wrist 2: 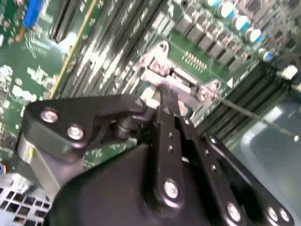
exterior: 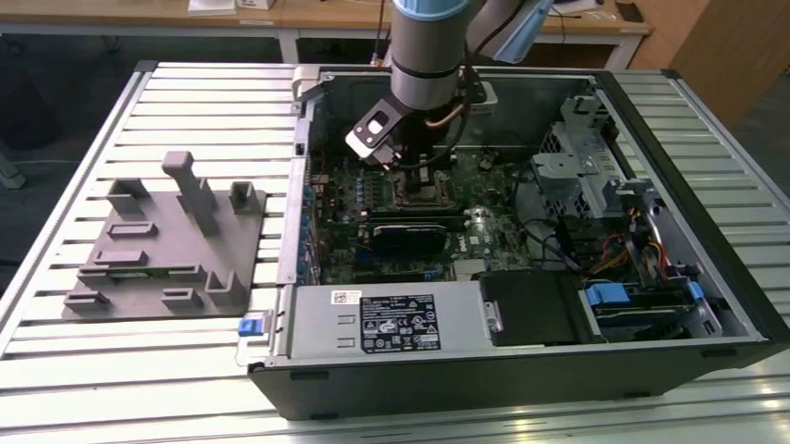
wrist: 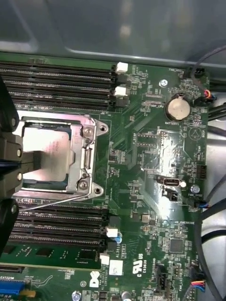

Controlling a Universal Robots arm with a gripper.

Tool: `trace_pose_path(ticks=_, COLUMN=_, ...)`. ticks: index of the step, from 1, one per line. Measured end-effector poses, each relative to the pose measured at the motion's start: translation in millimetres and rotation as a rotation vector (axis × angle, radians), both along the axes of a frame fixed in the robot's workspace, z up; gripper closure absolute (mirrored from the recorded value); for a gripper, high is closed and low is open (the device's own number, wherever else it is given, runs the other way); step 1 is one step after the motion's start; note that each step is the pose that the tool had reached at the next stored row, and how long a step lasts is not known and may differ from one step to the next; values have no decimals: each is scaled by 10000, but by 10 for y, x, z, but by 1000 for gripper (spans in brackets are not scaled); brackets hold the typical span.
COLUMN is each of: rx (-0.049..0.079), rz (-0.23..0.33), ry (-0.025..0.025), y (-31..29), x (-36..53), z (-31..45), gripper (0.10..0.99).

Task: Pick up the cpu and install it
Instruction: 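Close the cpu cover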

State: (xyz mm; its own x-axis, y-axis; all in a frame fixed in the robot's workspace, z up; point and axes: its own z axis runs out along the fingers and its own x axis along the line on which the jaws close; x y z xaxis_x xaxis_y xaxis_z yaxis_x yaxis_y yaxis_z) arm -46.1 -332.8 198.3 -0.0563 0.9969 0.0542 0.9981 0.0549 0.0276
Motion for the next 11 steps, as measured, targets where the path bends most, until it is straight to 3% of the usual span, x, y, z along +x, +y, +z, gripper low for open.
trace_pose_path(ticks=2, rx=27, rz=0, ry=-11, y=4, x=3, z=39, gripper=980)
trace_pose_path(ticks=3, rx=7, rz=0, ry=2, y=0, x=0, z=125, gripper=980)
trace_pose_path(ticks=4, rx=9, rz=0, ry=1, y=1, x=0, z=147, gripper=980)
trace_pose_path(ticks=11, rx=9, rz=3, ry=5, y=0, x=98, z=149, gripper=980)
